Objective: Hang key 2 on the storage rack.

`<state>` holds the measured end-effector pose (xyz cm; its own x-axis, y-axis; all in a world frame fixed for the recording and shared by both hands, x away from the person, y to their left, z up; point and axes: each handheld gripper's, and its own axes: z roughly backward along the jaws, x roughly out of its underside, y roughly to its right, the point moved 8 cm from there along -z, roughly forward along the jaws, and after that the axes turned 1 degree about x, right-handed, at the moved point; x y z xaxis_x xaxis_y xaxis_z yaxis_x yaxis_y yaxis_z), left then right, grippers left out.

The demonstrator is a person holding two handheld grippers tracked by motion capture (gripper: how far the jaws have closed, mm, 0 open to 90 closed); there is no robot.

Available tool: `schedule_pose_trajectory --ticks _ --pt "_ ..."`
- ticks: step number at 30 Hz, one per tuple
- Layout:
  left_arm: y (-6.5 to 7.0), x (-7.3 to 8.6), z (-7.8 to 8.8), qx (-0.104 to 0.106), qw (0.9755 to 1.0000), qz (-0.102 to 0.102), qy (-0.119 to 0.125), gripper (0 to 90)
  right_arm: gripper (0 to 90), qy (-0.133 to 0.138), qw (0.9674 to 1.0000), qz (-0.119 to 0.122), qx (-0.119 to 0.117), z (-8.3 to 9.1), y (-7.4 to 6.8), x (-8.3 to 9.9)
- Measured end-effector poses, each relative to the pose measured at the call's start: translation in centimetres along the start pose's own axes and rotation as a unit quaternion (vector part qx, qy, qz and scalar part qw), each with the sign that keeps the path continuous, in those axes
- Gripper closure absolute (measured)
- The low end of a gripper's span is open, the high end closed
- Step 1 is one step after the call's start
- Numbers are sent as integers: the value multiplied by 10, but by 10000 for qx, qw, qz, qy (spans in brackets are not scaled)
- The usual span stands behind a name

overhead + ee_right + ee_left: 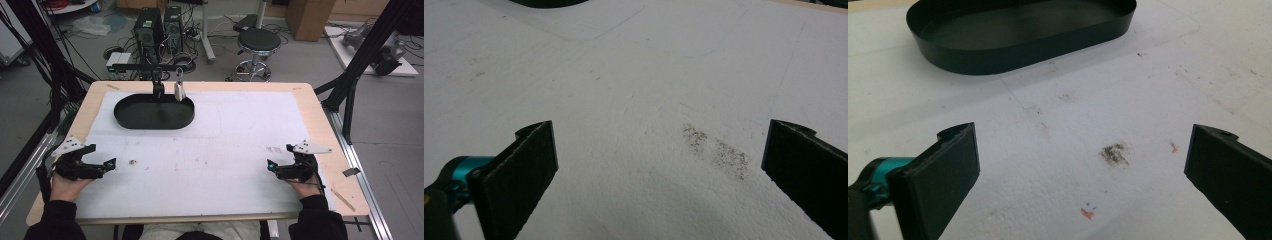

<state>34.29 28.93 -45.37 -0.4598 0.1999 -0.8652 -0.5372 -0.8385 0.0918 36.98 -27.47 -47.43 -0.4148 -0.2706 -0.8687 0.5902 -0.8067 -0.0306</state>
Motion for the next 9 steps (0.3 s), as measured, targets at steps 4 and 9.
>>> schedule_pose_trajectory --ticks 4,9 --pt "-2 7 4 -136 9999 -36 29 17 7 -38 10000 1 -22 -1 -1 1" --pt "-1 12 4 -154 9999 -44 43 17 7 -83 10000 16 -37 -2 -2 2"
